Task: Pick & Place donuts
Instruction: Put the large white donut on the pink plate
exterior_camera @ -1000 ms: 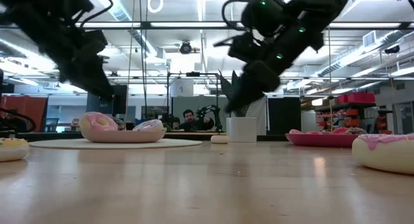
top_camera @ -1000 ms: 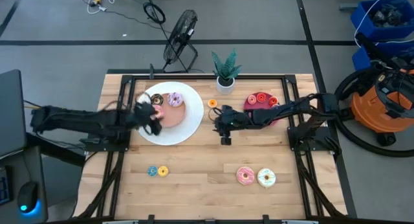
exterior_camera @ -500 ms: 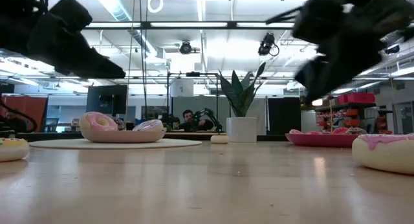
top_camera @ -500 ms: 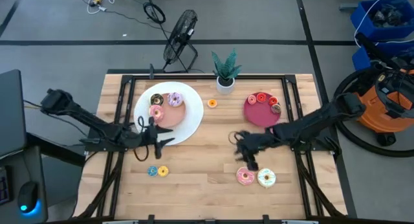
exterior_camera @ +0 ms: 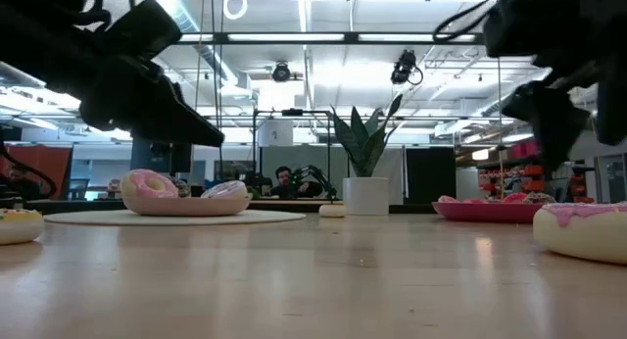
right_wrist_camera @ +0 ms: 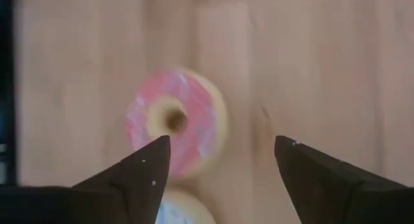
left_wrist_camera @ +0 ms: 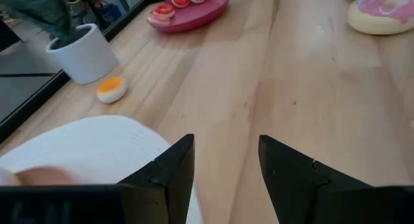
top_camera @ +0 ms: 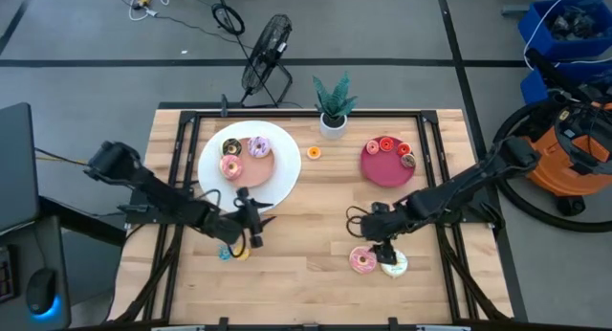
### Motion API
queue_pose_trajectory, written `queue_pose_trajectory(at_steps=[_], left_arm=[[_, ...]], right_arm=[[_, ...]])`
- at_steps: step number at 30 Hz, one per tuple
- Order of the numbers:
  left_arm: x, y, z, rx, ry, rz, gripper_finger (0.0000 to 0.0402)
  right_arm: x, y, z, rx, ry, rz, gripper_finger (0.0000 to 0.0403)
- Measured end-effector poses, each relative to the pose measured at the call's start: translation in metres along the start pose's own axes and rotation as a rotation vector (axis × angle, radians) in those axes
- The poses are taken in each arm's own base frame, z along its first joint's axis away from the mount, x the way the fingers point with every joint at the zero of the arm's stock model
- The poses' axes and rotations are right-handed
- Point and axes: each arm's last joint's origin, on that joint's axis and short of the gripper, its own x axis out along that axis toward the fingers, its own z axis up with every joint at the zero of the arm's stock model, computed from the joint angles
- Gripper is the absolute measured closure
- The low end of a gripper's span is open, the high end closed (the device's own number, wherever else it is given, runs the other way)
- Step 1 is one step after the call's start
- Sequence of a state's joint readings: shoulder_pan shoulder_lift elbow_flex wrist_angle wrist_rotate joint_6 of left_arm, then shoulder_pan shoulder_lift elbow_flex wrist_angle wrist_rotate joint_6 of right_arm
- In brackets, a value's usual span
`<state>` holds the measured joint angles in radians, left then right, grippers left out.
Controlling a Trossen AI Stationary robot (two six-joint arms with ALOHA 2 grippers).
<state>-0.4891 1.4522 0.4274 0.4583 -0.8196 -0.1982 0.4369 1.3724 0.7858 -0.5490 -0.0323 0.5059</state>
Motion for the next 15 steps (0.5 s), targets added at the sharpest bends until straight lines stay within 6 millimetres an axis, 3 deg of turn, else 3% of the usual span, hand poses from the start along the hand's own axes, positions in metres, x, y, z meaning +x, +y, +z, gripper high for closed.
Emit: queue_pose_trajectory(at_steps=[8,15], left_arm=[[0.021,-0.031,0.010,0.038,0.018,-0.018,0.0225],[0.018,-0.052,0.018,0.038,-0.006,-0.067,0.0225]], right_arm=[[0.000,0.025,-0.031,0.066,0.138,-0.034,0.0123],[-0.003,0.049,-0.059,0.101,0.158,-0.071,0.0129]])
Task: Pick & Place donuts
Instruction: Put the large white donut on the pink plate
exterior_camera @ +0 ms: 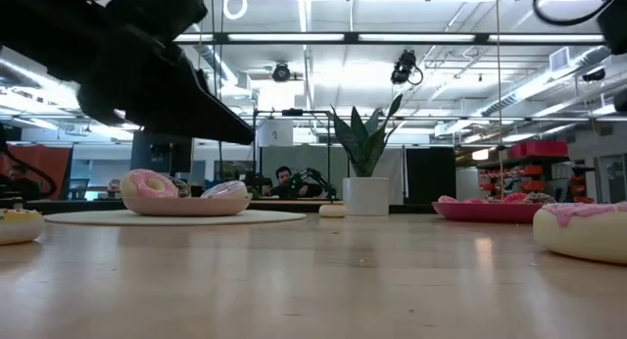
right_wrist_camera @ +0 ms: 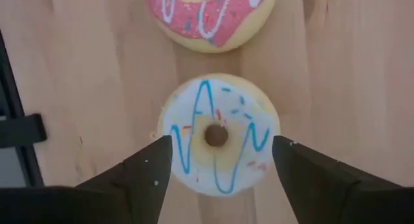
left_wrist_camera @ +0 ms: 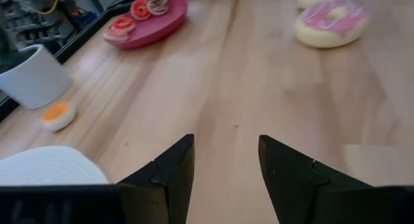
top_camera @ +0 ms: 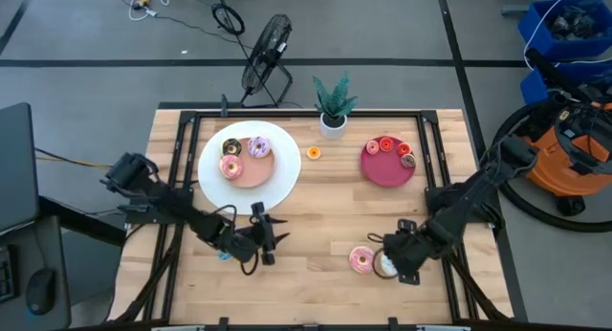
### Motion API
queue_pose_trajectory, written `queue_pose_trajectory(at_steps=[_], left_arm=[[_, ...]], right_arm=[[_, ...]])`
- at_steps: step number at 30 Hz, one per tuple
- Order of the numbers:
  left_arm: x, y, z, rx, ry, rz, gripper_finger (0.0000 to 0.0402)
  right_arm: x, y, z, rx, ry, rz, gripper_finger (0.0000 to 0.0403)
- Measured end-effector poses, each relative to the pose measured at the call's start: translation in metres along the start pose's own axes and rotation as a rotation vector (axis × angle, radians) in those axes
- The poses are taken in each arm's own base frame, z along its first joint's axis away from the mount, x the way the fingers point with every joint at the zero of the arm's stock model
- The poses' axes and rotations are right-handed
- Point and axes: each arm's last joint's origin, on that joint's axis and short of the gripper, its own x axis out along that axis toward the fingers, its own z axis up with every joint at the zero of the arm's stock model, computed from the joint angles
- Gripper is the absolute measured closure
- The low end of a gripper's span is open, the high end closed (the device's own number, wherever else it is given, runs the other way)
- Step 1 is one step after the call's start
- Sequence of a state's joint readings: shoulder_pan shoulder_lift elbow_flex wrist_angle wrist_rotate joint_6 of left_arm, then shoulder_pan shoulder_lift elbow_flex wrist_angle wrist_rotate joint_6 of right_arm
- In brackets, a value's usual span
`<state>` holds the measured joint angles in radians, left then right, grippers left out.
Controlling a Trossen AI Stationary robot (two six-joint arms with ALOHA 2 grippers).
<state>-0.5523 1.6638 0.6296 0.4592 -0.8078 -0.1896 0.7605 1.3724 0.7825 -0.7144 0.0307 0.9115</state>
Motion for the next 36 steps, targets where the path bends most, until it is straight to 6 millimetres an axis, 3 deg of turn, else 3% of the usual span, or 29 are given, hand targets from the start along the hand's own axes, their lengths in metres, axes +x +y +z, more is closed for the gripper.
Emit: queue_pose_trajectory(at_steps=[3,9,15,19,24,26,31,36], left_arm=[[-0.004,-0.005,0.002,-0.005,-0.010,-0.019,0.0225],[-0.005,-0.010,0.010,-0.032,-0.030,-0.032,0.0225],[-0.005,-0.010,0.011,-0.059,-0.032,-0.033,0.0225],[-0.001,-0.006,0.012,-0.034,-0.027,-0.015,0.0225],[0.017,0.014,0.014,0.002,-0.006,0.067,0.0225],[0.029,0.030,0.016,0.006,0.006,0.128,0.0225],[0.053,0.065,0.019,0.099,0.037,0.167,0.0211],[0.061,0.074,0.028,0.129,-0.041,0.045,0.0184]], right_arm=[[0.005,0.002,-0.009,-0.006,-0.053,-0.033,0.0129],[0.027,-0.014,-0.023,0.094,-0.053,-0.070,0.0141],[0.039,-0.018,-0.027,0.007,-0.091,-0.005,0.0174],[0.039,-0.019,-0.025,0.009,-0.106,-0.018,0.0240],[0.038,-0.024,-0.019,-0.002,-0.110,-0.047,0.0364],[0.033,-0.028,-0.011,-0.036,-0.143,-0.128,0.0387],[0.007,-0.042,0.029,-0.048,-0.359,-0.438,0.0359],[-0.004,-0.057,0.073,0.008,-0.728,-0.635,0.0372]])
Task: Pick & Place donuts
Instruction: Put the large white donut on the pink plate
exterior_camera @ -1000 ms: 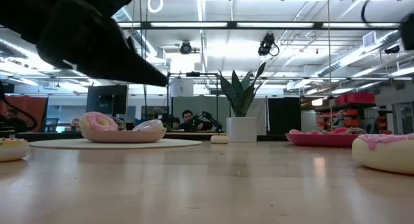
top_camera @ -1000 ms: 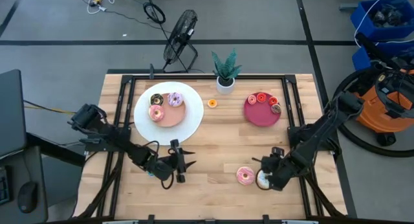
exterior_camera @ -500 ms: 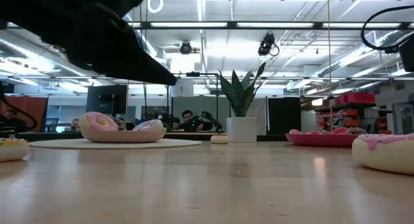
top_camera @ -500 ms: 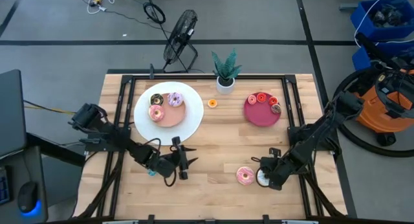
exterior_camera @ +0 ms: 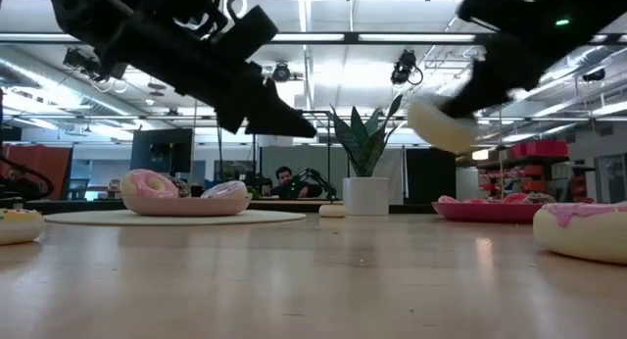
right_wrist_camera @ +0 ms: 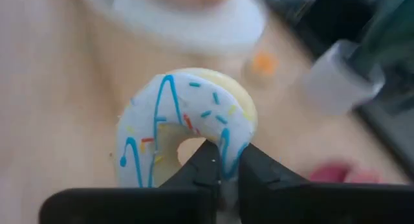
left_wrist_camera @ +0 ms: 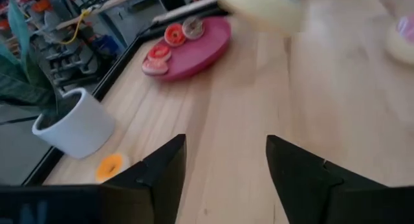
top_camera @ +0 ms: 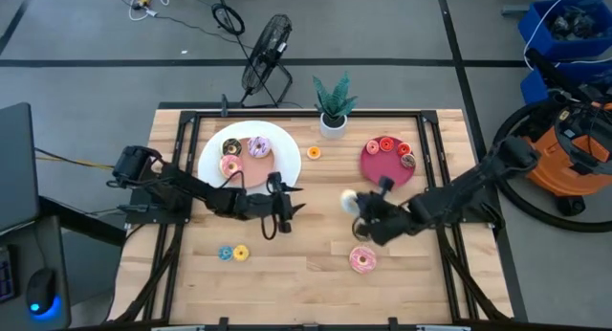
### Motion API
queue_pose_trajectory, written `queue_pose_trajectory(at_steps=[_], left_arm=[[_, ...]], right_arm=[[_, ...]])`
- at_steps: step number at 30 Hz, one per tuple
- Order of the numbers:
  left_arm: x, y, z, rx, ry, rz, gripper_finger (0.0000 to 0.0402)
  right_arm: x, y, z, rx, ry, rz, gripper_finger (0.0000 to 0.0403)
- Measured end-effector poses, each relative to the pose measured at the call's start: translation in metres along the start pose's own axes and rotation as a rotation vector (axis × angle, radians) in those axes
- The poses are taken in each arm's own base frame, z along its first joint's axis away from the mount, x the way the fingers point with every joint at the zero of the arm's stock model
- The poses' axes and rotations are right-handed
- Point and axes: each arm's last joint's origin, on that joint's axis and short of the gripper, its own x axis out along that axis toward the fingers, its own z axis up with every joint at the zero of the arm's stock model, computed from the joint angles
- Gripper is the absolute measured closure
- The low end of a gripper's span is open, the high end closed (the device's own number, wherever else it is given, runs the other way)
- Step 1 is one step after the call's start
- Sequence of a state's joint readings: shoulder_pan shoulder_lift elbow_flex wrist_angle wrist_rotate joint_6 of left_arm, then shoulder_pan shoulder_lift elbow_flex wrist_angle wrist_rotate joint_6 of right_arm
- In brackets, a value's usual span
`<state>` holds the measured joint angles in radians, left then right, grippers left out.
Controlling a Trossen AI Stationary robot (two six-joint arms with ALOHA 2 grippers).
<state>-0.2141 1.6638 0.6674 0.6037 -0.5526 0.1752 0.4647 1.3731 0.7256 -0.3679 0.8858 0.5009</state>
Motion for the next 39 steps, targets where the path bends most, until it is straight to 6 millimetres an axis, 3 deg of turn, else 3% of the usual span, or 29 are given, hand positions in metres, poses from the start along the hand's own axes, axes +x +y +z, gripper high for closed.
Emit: queue_pose_trajectory(at_steps=[7,12,18,27,36,39], left_arm=[[-0.004,-0.010,0.010,-0.120,-0.114,-0.003,0.0176],[0.001,-0.015,0.013,-0.235,-0.236,0.075,0.0176],[0.014,-0.006,0.011,-0.389,-0.361,0.136,0.0176],[0.028,-0.008,0.025,-0.371,-0.398,0.045,0.0177],[0.023,-0.019,0.029,-0.296,-0.387,0.055,0.0177],[0.022,-0.019,0.030,-0.306,-0.390,0.067,0.0177]], right_arm=[[0.029,-0.015,0.015,0.031,-0.305,-0.075,0.0386],[0.034,-0.021,0.019,-0.019,-0.400,-0.009,0.0379],[0.034,-0.017,0.026,-0.068,-0.491,0.030,0.0386],[0.045,-0.007,0.030,-0.097,-0.593,-0.005,0.0386],[0.049,-0.006,0.034,-0.138,-0.536,-0.198,0.0386],[0.048,-0.005,0.035,-0.112,-0.550,-0.179,0.0386]])
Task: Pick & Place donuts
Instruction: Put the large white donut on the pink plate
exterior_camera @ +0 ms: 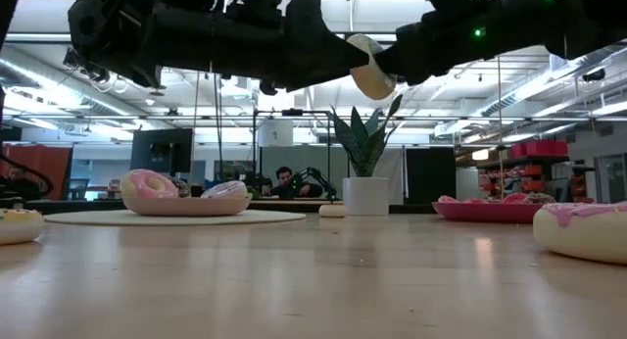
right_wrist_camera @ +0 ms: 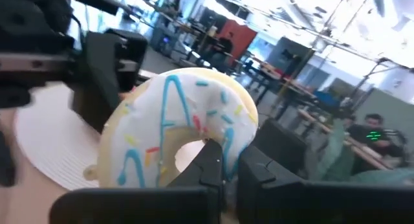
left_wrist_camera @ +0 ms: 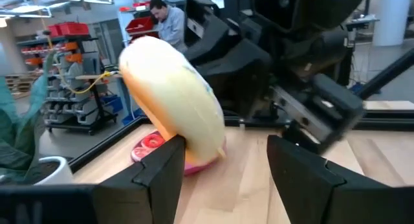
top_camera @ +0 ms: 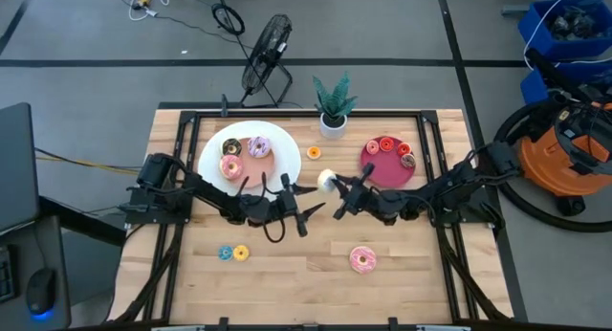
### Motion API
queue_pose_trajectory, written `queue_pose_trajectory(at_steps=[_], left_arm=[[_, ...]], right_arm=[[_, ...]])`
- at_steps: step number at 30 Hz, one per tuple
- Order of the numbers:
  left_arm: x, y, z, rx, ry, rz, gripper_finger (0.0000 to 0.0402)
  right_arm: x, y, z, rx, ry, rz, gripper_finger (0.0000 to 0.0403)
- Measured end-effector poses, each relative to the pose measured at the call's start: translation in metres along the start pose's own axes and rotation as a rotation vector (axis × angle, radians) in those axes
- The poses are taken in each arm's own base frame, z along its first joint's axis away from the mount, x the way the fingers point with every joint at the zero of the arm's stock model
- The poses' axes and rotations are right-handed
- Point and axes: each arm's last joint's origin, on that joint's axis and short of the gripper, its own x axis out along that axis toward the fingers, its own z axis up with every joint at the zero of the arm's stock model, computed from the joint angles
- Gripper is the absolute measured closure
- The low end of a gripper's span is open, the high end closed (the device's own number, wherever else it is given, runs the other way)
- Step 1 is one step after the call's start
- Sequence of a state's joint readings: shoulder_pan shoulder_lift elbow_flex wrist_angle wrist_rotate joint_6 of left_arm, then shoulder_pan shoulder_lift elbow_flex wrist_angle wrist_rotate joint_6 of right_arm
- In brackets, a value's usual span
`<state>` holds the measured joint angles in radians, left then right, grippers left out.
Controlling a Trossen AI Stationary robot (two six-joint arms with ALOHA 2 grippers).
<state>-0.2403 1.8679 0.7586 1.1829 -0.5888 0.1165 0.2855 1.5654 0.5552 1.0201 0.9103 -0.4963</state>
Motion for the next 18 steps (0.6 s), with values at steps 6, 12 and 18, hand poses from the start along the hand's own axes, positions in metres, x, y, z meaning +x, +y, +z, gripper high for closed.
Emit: queue_pose_trajectory(at_steps=[6,12,18], left_arm=[[0.002,0.005,0.001,-0.016,-0.007,0.052,0.0177],[0.002,0.005,0.001,-0.004,-0.004,0.083,0.0192],[-0.001,0.001,0.001,0.043,0.000,0.077,0.0270]], right_arm=[[0.000,0.002,0.001,0.092,-0.040,0.082,0.0386],[-0.006,0.008,0.004,0.085,-0.066,0.149,0.0386],[-0.008,0.011,0.004,0.081,-0.078,0.201,0.0386]])
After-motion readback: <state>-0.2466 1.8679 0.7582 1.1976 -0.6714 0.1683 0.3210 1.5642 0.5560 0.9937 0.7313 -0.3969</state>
